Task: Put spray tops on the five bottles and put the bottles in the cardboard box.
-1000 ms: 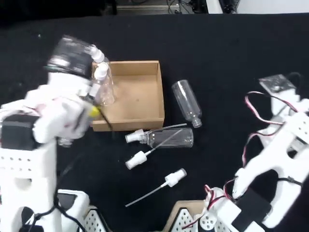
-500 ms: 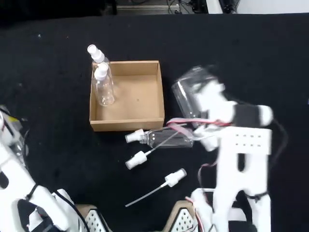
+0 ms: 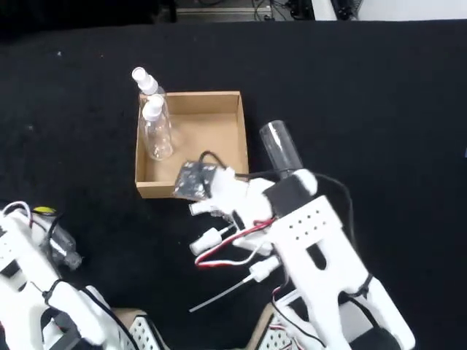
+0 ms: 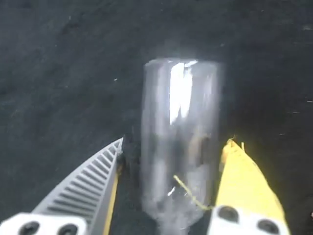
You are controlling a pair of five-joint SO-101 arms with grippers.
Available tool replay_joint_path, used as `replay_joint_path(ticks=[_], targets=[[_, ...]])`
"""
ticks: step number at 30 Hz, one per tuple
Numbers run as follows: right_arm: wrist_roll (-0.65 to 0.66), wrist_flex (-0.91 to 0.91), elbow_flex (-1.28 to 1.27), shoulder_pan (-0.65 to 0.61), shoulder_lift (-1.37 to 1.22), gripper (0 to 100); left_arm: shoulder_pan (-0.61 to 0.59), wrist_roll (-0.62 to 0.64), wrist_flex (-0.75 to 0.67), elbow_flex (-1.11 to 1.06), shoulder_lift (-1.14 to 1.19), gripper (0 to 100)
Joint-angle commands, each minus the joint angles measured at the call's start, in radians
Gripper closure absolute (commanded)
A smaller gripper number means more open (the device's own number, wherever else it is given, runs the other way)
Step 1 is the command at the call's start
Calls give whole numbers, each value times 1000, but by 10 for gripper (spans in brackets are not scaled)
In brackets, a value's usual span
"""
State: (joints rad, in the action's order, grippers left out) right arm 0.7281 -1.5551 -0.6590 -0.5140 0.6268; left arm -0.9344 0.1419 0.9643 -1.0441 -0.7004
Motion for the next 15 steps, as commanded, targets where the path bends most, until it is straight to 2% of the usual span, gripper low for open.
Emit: replay_joint_path(ticks=[1,6,13,15], targets=[[3,51,-25,-52,39,786,-25,-75,43,76,-12,702],[-41,46,-22,-91,41,786,-18,-189,23,199,2,702],[-106,43,-25,-181,41,786,-27,-299,-186,217,229,715],[-106,43,-25,-189,41,786,-61,-315,-236,219,287,715]])
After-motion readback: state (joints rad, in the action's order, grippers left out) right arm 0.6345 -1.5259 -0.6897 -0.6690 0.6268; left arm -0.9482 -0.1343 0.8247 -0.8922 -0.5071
